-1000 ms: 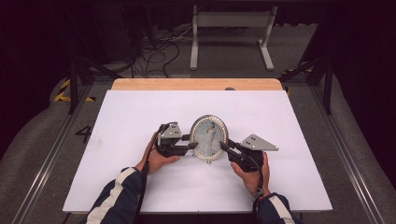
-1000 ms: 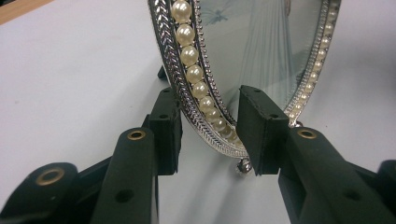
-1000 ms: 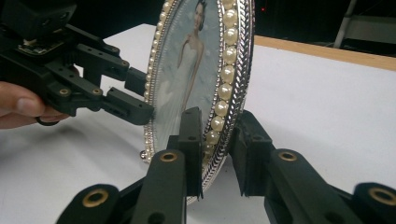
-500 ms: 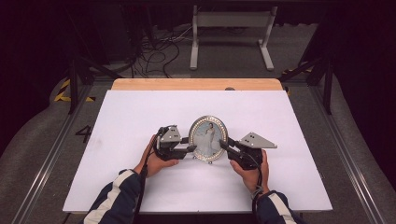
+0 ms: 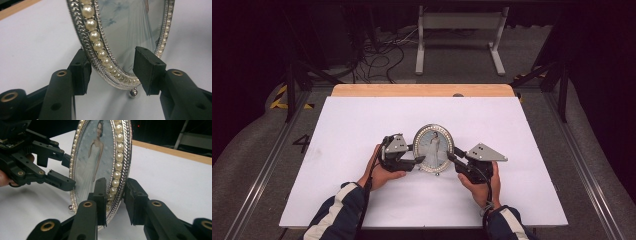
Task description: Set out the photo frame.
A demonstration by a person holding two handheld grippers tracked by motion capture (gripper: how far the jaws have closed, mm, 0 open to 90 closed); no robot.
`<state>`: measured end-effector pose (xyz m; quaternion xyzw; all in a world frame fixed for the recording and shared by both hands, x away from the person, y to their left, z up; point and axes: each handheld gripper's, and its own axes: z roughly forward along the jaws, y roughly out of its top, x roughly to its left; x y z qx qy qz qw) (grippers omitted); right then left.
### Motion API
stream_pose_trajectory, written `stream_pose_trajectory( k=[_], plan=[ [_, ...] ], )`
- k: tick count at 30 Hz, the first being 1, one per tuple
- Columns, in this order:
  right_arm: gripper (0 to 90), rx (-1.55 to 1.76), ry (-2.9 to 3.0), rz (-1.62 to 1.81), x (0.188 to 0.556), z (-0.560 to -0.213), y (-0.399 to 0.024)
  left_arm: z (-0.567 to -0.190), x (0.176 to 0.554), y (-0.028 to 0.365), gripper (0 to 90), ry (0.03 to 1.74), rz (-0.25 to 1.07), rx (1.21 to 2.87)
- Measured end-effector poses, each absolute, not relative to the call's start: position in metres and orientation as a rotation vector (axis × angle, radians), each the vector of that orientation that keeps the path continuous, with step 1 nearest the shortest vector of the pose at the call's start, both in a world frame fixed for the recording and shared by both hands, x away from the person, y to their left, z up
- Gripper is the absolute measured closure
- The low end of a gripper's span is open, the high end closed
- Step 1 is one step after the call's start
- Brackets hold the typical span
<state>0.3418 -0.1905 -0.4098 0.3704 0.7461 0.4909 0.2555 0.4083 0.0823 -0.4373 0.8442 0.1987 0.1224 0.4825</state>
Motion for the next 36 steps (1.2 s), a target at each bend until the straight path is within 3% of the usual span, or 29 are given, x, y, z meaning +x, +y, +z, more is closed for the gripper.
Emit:
stream_pose_trajectory(
  k=[6,9,17,32,36],
  plan=[
    [74.4,1.014,2.018,1.34,0.338,-0.409,-0.193,-0.434,0.41,0.082,49.5,0.488,0.308,2.031],
    [76.6,1.025,2.022,1.339,0.338,-0.409,-0.195,-0.434,0.41,0.083,57.9,0.498,0.313,2.02],
    [75.8,1.034,2.025,1.333,0.341,-0.411,-0.196,-0.431,0.408,0.088,63.7,0.469,0.293,2.021],
    [75.4,1.008,2.051,1.345,0.349,-0.411,-0.19,-0.433,0.402,0.092,63.5,0.482,0.324,2.059],
    [75.0,1.007,2.054,1.338,0.349,-0.411,-0.19,-0.432,0.4,0.091,59.6,0.47,0.34,2.058]
  ],
)
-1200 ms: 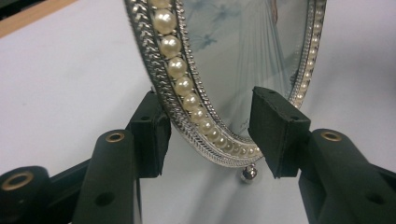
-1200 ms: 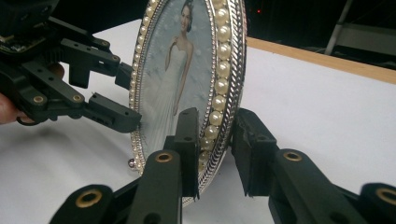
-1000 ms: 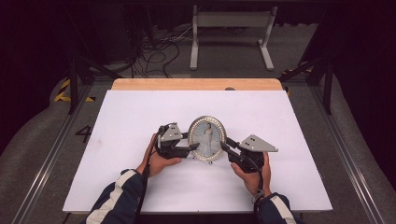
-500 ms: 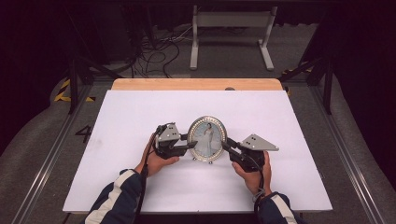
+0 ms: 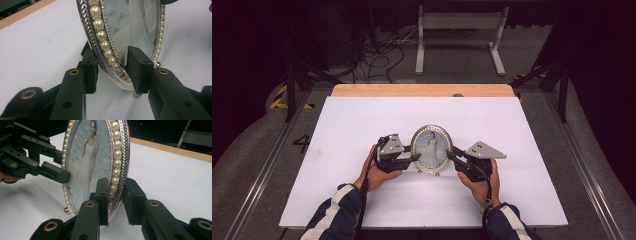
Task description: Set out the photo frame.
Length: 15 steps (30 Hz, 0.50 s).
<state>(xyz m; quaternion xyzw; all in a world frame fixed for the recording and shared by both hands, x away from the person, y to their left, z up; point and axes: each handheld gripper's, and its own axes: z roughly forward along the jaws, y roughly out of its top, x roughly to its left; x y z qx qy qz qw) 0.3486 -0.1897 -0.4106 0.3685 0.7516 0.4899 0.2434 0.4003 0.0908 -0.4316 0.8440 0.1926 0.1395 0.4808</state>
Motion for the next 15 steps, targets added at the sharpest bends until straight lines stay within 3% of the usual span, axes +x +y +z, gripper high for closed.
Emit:
stream_pose_trajectory(
  k=[5,15],
  plan=[
    [70.8,1.012,2.05,1.343,0.349,-0.411,-0.191,-0.426,0.399,0.094,55.8,0.462,0.358,2.03],
    [74.8,1.006,2.033,1.346,0.348,-0.408,-0.19,-0.42,0.399,0.103,68.0,0.474,0.362,2.0]
  ],
)
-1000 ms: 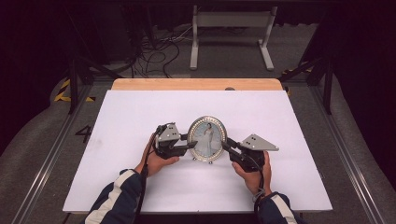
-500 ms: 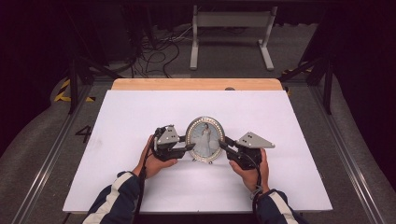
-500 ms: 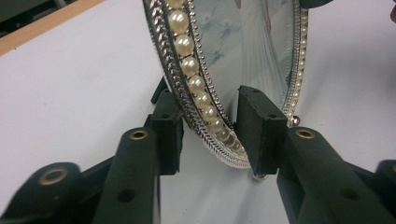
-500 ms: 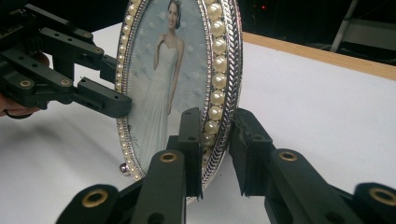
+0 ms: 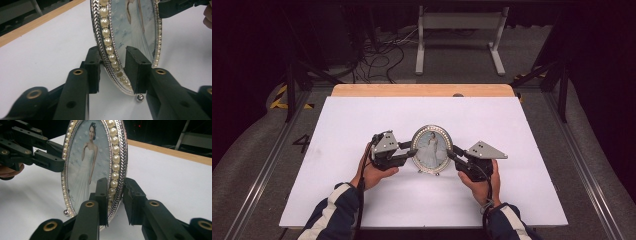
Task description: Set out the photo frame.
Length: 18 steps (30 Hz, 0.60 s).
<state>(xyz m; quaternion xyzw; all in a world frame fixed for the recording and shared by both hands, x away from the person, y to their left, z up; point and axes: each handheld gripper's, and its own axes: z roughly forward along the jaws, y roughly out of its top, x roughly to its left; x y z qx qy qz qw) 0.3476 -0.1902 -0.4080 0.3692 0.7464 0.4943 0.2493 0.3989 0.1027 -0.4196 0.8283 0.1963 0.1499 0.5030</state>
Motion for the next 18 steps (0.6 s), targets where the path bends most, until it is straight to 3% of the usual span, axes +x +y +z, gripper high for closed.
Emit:
stream_pose_trajectory(
  k=[18],
  plan=[
    [74.5,1.029,2.039,1.345,0.3536,-0.4087,-0.1908,-0.4193,0.394,0.1018,70.6,0.486,0.355,2.009]
  ],
)
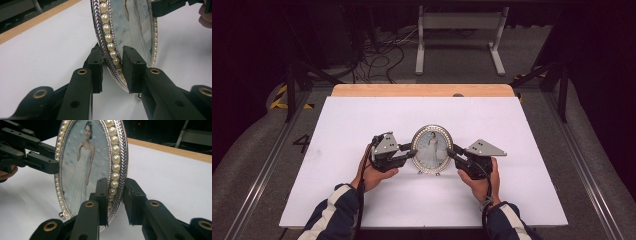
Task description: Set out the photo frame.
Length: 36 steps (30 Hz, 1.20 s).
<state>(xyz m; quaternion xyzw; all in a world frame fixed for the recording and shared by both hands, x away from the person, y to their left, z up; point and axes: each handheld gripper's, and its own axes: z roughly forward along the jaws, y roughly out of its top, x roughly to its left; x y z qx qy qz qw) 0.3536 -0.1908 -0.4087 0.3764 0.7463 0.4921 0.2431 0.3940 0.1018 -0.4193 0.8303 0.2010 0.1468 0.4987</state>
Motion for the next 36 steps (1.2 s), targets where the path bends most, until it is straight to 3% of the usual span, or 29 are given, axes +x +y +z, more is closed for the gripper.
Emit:
stream_pose_trajectory(
  k=[36],
  plan=[
    [73.8,0.99,2.051,1.317,0.3569,-0.4077,-0.1883,-0.4197,0.3886,0.0987,67.3,0.485,0.4,2.038]
  ],
)
